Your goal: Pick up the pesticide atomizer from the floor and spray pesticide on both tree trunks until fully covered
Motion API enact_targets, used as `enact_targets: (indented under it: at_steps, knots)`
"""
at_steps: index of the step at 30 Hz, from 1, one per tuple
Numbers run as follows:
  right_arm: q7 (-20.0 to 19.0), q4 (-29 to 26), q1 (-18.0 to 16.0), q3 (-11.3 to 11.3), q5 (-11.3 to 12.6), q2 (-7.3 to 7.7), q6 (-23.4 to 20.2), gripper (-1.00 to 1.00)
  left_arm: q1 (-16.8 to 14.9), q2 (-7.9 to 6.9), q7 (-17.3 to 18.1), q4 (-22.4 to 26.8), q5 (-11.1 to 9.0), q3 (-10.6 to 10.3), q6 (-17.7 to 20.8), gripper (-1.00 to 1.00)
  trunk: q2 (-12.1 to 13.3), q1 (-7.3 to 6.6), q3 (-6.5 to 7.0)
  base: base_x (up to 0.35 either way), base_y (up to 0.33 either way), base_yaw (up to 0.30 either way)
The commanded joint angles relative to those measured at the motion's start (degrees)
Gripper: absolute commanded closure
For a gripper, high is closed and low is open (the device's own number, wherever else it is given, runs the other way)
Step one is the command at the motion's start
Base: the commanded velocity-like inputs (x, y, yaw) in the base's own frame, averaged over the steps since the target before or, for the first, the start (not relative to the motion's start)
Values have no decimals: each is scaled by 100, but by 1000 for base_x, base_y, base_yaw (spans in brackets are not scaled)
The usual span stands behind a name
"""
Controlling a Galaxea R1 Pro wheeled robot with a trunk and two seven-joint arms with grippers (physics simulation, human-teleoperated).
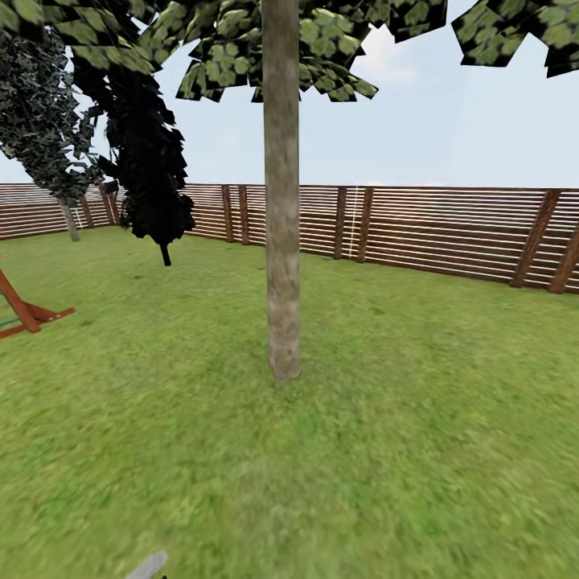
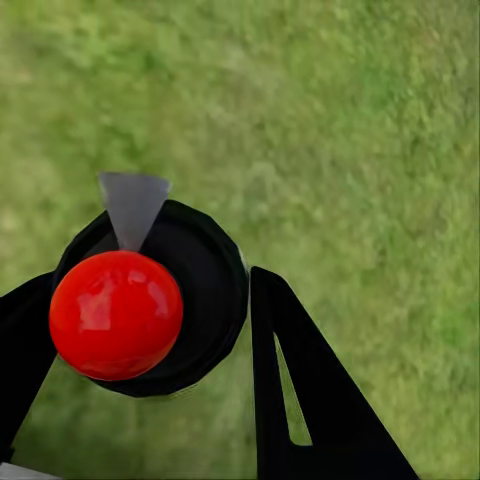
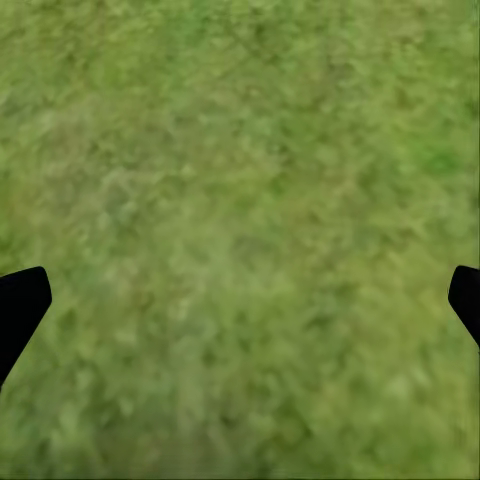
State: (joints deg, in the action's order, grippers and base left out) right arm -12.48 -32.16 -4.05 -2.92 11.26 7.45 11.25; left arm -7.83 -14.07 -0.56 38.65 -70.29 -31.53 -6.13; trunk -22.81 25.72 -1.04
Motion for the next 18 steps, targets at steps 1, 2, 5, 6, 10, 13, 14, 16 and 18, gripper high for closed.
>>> enact_targets:
  at_steps: [1, 2, 5, 6, 10, 13, 14, 16, 18]
  knots:
    - [-53, 6, -3, -16, 60, -1, 8, -100, -8, -8, -6, 2, -60, -46, -46, 100, -11, 6, -11, 321, 0, 0]
    - [-53, 7, -5, -16, 62, 0, 8, -100, -8, -8, -6, 2, -60, -46, -46, 100, -11, 6, -11, 321, 0, 0]
    - [-53, 7, -4, -16, 61, 3, 8, -100, -8, -8, -6, 2, -55, -46, -46, 100, -11, 6, -11, 321, 0, 0]
    - [-53, 8, -4, -16, 64, 6, 8, -100, -8, -8, -6, 2, -54, -46, -46, 100, -11, 6, -11, 321, 0, 0]
    - [-53, 6, -3, -16, 65, 5, 8, -100, -8, -8, -6, 4, -56, -46, -46, 100, -11, 6, -11, 321, 0, 0]
    - [-57, 7, -2, -16, 64, 7, 8, -100, -8, -8, -6, 5, -53, -46, -46, 100, -11, 6, -11, 321, 0, 0]
    - [-57, 7, -2, -16, 64, 4, 8, -100, -8, -8, -6, 5, -54, -46, -46, 100, -11, 6, -11, 321, 0, 0]
    - [-57, 7, -3, -16, 63, 3, 8, -100, -8, -8, -6, 4, -55, -46, -46, 100, -11, 6, -11, 321, 0, 0]
    - [-59, 8, -2, -16, 62, 2, 8, -100, -8, -8, -6, 3, -55, -46, -46, 100, -11, 6, -11, 321, 0, 0]
